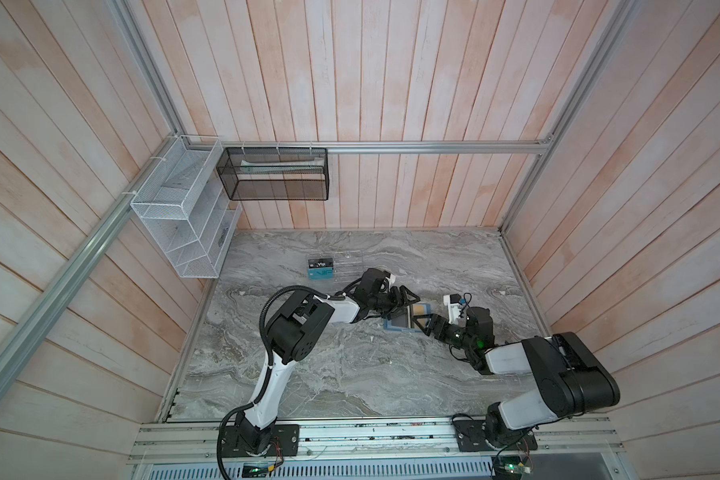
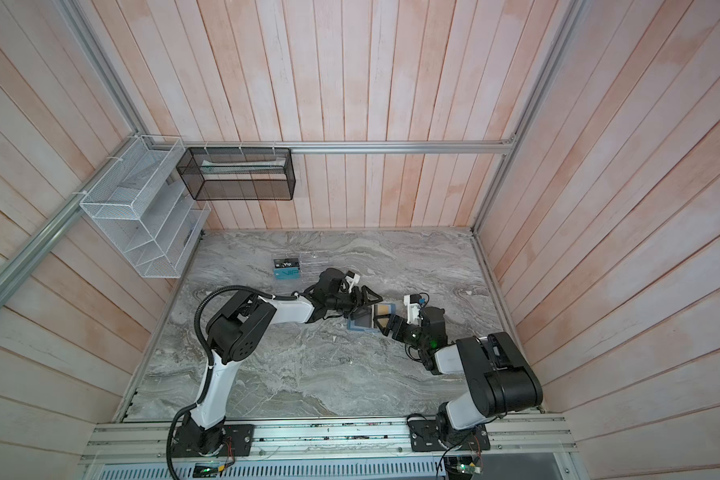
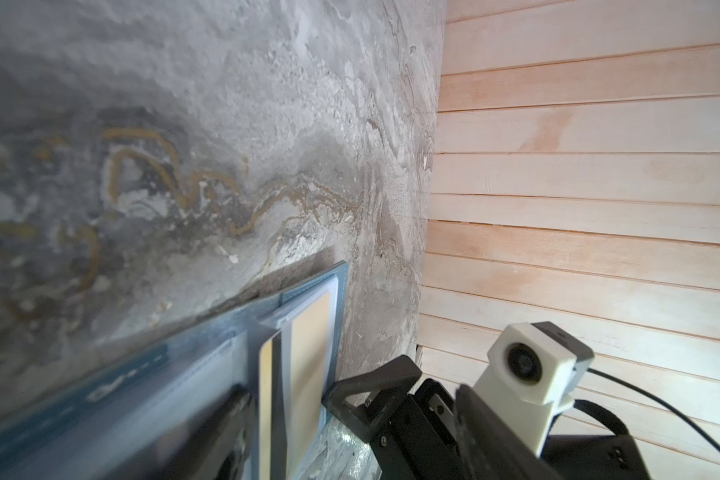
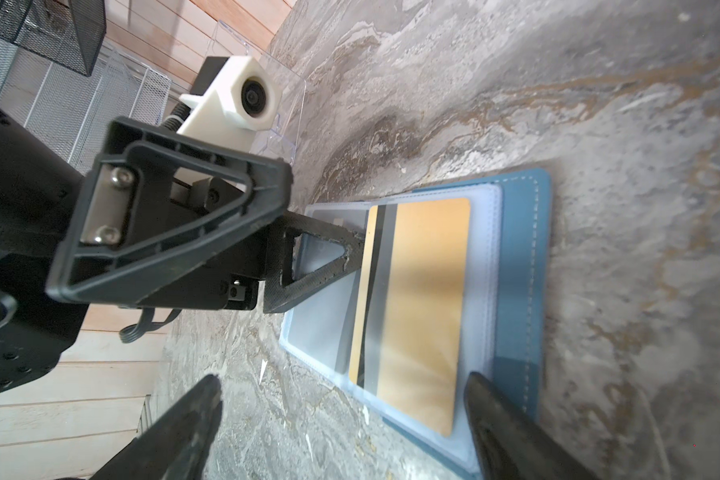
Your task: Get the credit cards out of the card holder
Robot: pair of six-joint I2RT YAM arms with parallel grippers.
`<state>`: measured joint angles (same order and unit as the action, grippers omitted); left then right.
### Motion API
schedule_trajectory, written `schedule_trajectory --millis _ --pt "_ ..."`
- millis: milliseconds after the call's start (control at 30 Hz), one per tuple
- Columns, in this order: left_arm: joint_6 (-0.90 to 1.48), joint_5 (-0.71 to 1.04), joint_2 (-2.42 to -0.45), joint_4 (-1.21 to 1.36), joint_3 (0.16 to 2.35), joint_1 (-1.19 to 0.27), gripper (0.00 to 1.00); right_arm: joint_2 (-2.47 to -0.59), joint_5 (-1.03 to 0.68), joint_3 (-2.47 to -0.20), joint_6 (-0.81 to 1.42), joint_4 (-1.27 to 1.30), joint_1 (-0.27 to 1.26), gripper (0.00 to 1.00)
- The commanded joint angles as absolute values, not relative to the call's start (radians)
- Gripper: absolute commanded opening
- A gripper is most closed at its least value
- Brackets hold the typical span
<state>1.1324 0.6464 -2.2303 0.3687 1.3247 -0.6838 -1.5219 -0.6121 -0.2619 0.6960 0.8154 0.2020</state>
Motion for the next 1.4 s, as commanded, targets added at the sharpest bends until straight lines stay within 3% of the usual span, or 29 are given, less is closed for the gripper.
schedule_trajectory --millis 0,433,600,733,867,1100,1200,1367 --pt "1.118 0.591 -2.301 0.207 1.256 -0.686 0.74 -1.535 -0.614 -0.238 0.718 0.747 0.198 0.93" --pt "1.126 0.604 -2.309 0.283 1.207 -0.692 0.52 -1.555 -0.621 -0.258 0.729 0.756 0.198 0.93" --pt "1.128 0.609 -2.317 0.298 1.203 -0.694 0.36 -1.556 -0.622 -0.257 0.732 0.759 0.198 0.92" --pt "1.131 0.611 -2.320 0.315 1.197 -0.698 0.30 -1.558 -0.621 -0.259 0.730 0.761 0.198 0.93" --pt "1.131 0.611 -2.319 0.332 1.194 -0.700 0.19 -1.565 -0.622 -0.261 0.732 0.764 0.198 0.93" --pt "1.116 0.605 -2.315 0.334 1.195 -0.704 0.13 -1.568 -0.625 -0.262 0.733 0.767 0.198 0.93" --pt "1.117 0.606 -2.317 0.343 1.194 -0.708 0.05 -1.568 -0.625 -0.261 0.733 0.767 0.198 0.92" --pt "1.111 0.605 -2.312 0.348 1.194 -0.709 0.00 -1.576 -0.627 -0.264 0.733 0.770 0.198 0.93"
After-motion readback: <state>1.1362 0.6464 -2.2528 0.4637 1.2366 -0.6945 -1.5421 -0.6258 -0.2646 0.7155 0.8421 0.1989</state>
